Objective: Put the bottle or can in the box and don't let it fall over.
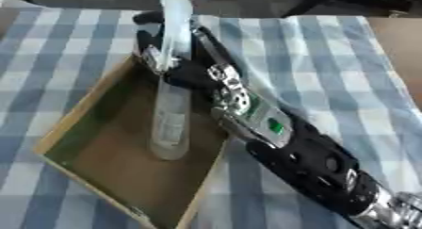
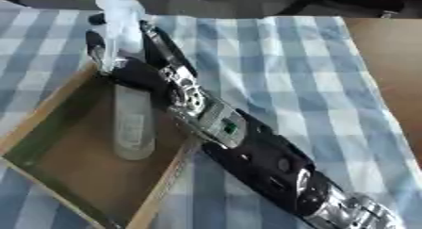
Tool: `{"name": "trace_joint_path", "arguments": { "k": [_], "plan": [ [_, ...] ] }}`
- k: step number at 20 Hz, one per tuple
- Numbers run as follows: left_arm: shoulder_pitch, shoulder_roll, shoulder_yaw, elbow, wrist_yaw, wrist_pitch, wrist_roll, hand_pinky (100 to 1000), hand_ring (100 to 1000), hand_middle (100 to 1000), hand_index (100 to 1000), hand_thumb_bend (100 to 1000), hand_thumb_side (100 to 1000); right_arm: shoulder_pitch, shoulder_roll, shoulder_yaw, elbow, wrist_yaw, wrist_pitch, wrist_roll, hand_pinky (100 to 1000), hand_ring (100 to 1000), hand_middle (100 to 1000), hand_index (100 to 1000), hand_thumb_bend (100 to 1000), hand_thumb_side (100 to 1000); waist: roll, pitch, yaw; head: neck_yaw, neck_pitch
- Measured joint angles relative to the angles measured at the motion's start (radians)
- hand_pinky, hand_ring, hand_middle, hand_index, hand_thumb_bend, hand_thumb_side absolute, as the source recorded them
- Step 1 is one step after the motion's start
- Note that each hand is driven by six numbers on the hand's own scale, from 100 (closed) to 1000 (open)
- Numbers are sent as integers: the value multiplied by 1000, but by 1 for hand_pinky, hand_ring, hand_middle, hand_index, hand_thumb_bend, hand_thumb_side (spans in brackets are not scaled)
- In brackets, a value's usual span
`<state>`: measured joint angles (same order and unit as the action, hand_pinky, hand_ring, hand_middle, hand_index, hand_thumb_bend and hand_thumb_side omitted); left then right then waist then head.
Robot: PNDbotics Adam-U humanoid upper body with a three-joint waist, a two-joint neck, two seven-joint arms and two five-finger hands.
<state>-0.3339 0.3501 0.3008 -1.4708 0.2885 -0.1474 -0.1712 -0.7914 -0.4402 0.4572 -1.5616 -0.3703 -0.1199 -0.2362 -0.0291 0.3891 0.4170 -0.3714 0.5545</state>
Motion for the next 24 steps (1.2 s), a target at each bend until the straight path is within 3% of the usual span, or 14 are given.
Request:
{"name": "trace_joint_path", "arguments": {
  "k": [1, 5, 12, 20, 24],
  "plan": [
    [1, 0, 2, 1, 2, 0, 2, 1000, 1000, 1000, 688, 242, 854, 1, 5, 1, 6, 11, 4, 4, 632, 591, 888, 536, 100, 381, 0, 0, -3, 0, 0],
    [8, 0, 6, 3, 2, -1, 6, 1000, 1000, 1000, 688, 241, 853, 6, 10, 9, 9, 59, 27, 30, 718, 720, 1000, 687, 100, 447, -1, -3, -11, 5, 0],
    [15, 1, 11, 4, 2, 2, 11, 1000, 1000, 1000, 688, 238, 855, 42, 0, 33, -68, 130, 120, 122, 963, 1000, 1000, 933, 100, 492, -5, -4, -18, 11, 5],
    [17, 4, 15, 4, 1, 2, 15, 1000, 1000, 1000, 685, 235, 854, 46, -24, 33, -180, 192, 242, 254, 1000, 1000, 1000, 960, 113, 325, -5, -4, -22, 12, 5],
    [18, 9, 17, 4, -1, 2, 16, 1000, 1000, 1000, 685, 233, 852, 49, -33, 28, -226, 231, 305, 344, 1000, 1000, 1000, 968, 140, 303, -5, -4, -25, 12, 6]
  ]
}}
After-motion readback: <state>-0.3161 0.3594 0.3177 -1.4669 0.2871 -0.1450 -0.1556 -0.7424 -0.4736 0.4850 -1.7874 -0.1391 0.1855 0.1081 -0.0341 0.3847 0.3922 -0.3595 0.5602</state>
